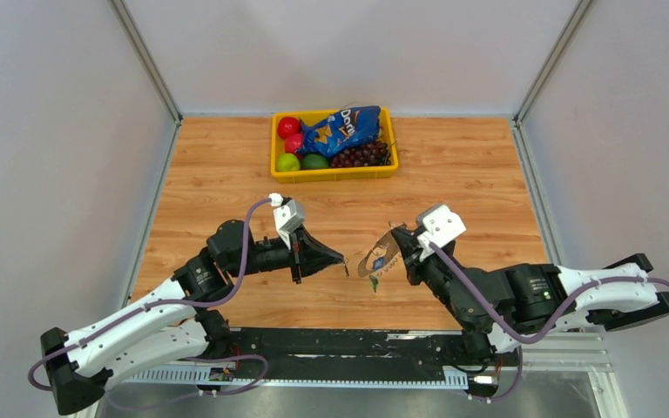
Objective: Put the keys on the keyring
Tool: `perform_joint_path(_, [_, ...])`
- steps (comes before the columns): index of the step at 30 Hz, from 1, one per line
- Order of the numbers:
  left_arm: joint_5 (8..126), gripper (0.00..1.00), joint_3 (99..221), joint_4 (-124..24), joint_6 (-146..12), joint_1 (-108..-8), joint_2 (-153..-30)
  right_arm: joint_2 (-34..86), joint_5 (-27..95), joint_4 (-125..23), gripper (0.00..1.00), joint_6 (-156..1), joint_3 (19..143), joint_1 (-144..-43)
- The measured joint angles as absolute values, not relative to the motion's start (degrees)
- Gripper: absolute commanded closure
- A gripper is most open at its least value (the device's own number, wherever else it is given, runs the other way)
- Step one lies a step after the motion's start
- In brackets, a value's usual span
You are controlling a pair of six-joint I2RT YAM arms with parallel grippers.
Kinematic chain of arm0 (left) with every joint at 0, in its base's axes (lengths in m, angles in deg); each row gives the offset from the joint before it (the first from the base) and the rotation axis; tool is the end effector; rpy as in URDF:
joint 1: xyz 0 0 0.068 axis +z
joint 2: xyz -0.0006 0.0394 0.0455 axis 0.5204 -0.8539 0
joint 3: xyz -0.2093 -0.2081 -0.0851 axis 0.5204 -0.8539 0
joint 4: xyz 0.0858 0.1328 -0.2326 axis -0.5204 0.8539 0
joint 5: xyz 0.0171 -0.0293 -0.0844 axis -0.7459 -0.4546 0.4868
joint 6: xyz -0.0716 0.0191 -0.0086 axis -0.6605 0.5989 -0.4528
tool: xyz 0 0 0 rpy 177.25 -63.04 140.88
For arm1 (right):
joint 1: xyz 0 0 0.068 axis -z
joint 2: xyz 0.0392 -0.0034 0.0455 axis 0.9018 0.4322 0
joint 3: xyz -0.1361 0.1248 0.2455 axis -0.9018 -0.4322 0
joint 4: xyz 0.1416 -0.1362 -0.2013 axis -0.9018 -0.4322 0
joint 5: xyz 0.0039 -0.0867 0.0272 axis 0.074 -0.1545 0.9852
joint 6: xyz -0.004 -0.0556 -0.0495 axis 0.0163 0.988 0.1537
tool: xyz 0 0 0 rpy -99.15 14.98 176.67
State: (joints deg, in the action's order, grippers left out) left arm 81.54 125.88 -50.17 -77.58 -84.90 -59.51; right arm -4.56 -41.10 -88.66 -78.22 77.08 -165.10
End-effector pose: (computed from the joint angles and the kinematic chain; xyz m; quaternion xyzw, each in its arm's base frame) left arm 0.1011 -0.1775 0.3489 0.3234 0.6452 -0.5279 0.4478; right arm 0.0290 0.1577 0.4689 -0.2573 0.6999 0.1421 0.6510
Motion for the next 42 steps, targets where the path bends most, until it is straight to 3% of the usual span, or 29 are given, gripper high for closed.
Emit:
perform_joint_path(15, [85.8, 1.00, 128.5, -45.3, -78.6, -84.9, -55.6, -8.7, -31.3, -72.1, 1.00, -54.9, 60.6, -160.5])
perform_joint_path(28, [88.3, 1.00, 131.9, -41.9, -77.5, -84.9, -54.0, -10.1, -17.7, -59.7, 1.00, -36.9, 53.5, -159.4])
perform_joint_path(42, [94.7, 1.00, 139.3, -35.2, -72.0, -84.9, -54.2, -10.4, -10.5, -58.3, 1.00, -33.3, 53.1, -158.4])
